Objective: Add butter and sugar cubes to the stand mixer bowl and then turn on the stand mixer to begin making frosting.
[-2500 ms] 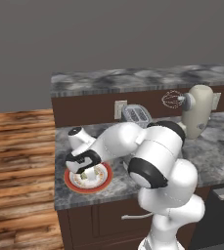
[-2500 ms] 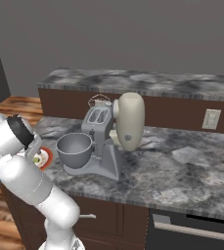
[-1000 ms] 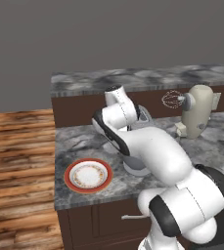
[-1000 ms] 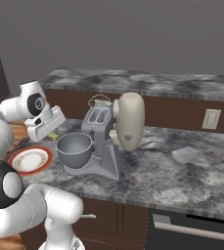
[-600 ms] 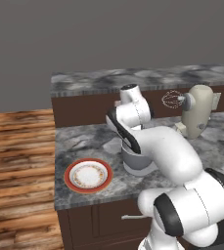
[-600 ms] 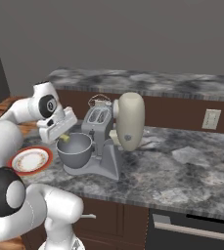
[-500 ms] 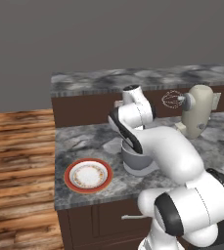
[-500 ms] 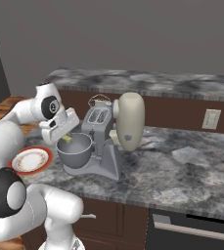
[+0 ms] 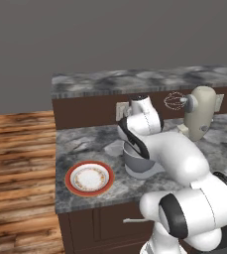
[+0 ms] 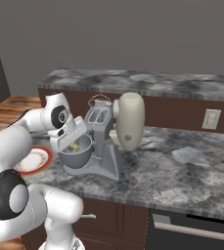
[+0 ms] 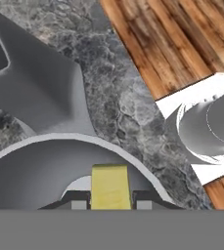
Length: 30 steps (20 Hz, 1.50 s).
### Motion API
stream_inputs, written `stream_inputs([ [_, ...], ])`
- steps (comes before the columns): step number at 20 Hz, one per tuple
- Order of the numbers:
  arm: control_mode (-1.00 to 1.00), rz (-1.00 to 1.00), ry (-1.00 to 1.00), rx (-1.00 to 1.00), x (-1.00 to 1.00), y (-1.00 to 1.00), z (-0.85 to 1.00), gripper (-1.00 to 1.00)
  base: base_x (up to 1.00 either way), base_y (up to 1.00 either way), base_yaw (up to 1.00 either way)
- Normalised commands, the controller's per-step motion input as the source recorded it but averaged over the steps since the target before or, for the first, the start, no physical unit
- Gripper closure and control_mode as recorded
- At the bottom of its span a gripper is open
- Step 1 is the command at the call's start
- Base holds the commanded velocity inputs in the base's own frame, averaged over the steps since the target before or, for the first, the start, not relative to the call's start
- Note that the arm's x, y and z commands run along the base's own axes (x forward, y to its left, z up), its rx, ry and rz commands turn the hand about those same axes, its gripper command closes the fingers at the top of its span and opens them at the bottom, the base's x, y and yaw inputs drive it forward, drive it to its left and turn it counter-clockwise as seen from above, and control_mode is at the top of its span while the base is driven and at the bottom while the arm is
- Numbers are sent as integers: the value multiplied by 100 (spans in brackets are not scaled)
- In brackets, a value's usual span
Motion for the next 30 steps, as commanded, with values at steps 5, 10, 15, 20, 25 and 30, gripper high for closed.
stream_inputs([
  [5,-100,-3,0,0,17,0,-2,100,0,0,0],
  [10,-100,-1,0,0,30,15,-8,-100,0,0,0],
  [15,-100,-2,0,0,28,16,-3,-100,0,0,0],
  [20,-100,-3,-1,0,-1,0,15,-100,0,0,0],
  [25,-100,0,-16,1,-66,-2,87,-100,0,0,0],
  [30,-100,0,-16,4,-73,-20,100,-100,0,0,0],
])
